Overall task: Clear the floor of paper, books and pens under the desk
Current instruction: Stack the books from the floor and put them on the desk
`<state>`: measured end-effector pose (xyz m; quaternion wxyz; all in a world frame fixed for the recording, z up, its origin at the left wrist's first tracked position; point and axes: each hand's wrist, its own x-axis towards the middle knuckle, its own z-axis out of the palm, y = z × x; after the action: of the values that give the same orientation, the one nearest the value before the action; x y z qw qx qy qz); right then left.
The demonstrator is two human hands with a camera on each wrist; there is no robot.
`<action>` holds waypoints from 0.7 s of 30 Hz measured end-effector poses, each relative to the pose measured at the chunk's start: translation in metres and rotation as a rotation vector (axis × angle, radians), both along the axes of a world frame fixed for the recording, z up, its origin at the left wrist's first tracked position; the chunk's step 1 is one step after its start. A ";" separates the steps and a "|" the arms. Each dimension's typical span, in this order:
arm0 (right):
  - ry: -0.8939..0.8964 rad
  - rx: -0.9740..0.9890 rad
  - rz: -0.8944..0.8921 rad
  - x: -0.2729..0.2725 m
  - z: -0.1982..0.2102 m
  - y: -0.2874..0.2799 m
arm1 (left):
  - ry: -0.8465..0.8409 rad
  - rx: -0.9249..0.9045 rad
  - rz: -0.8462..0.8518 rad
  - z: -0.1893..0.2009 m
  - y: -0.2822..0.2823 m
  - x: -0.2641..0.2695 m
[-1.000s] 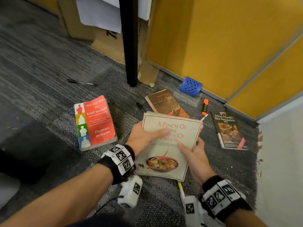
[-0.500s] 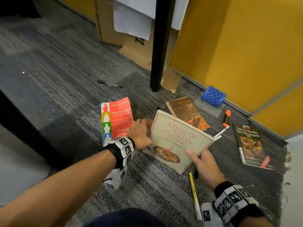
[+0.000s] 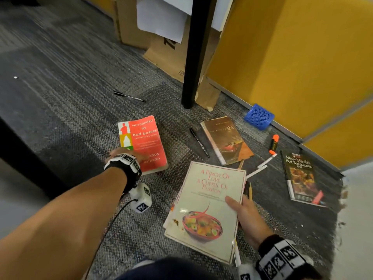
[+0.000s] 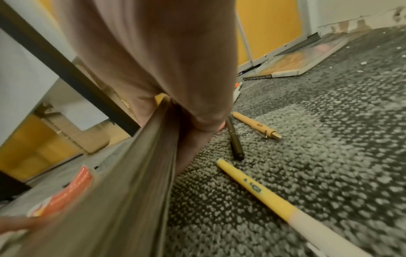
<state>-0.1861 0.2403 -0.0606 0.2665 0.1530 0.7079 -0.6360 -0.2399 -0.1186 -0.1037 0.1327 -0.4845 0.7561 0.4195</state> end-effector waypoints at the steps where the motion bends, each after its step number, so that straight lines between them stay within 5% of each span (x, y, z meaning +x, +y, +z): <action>1: -0.028 0.021 -0.013 -0.001 -0.005 0.001 | 0.002 0.083 -0.049 0.003 0.001 0.000; 3: -0.070 0.092 -0.012 -0.005 -0.015 0.004 | 0.029 0.196 -0.111 0.007 0.003 0.001; 9: -0.085 0.419 0.053 -0.012 -0.036 0.009 | 0.483 0.438 0.135 0.041 0.036 0.002; 12: -0.108 0.403 0.038 -0.014 -0.045 0.014 | 0.629 0.710 -0.038 0.065 0.064 0.015; 15: -0.154 0.296 -0.024 -0.016 -0.041 0.013 | 0.522 0.770 -0.232 0.057 0.103 0.026; 18: -0.223 0.095 -0.091 -0.010 -0.019 0.008 | 0.405 0.645 -0.333 0.031 0.146 0.035; 21: -0.252 0.077 -0.082 -0.014 -0.012 0.023 | 0.188 0.156 -0.611 0.008 0.169 0.039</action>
<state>-0.2004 0.2638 -0.0731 0.3208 0.2705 0.6858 -0.5946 -0.2005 0.0501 -0.0960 0.2189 -0.1826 0.8410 0.4599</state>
